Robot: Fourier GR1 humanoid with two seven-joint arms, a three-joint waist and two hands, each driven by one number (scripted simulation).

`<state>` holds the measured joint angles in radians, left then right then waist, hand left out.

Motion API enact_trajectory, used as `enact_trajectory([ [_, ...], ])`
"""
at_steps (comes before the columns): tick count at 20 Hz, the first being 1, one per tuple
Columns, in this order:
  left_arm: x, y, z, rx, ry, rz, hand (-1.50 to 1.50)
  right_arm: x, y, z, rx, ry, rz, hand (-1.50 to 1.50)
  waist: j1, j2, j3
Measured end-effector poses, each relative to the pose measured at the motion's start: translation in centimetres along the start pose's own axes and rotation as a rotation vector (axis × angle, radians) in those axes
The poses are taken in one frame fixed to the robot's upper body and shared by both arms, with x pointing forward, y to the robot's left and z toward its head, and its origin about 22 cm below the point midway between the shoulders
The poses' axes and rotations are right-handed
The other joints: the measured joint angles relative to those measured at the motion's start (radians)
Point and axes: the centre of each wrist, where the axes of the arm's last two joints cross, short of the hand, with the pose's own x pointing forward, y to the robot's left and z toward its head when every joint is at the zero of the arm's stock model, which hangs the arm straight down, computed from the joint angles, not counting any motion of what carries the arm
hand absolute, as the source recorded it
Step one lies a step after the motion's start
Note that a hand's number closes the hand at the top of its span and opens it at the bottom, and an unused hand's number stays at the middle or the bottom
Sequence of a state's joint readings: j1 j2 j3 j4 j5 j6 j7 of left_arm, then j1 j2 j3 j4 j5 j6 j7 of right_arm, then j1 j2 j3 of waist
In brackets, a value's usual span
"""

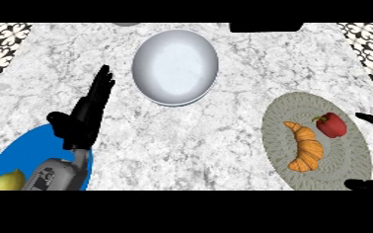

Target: Pick the bell pepper from the placemat and place it in the bowl

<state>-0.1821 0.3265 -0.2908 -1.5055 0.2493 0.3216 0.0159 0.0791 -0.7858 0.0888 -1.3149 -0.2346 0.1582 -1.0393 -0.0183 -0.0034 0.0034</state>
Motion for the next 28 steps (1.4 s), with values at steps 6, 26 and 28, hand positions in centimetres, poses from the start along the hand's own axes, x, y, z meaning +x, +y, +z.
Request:
enact_trajectory([
  [6, 0.3, -0.2, 0.0, -0.012, 0.005, -0.007, 0.00, 2.5, -3.8, -0.3, -0.013, 0.018, 0.153, -1.50, 0.007, 0.001, -0.003],
  [26, 0.3, -0.8, -0.7, -0.024, -0.002, -0.007, 0.00, 2.3, -4.4, -2.3, 0.280, 0.412, 0.314, -1.50, 0.020, 0.004, -0.003],
  [28, -0.1, -0.9, -0.2, -0.025, -0.001, -0.004, 0.00, 1.5, -4.9, -2.3, 0.298, 0.416, 0.310, -1.50, 0.021, 0.004, -0.003],
])
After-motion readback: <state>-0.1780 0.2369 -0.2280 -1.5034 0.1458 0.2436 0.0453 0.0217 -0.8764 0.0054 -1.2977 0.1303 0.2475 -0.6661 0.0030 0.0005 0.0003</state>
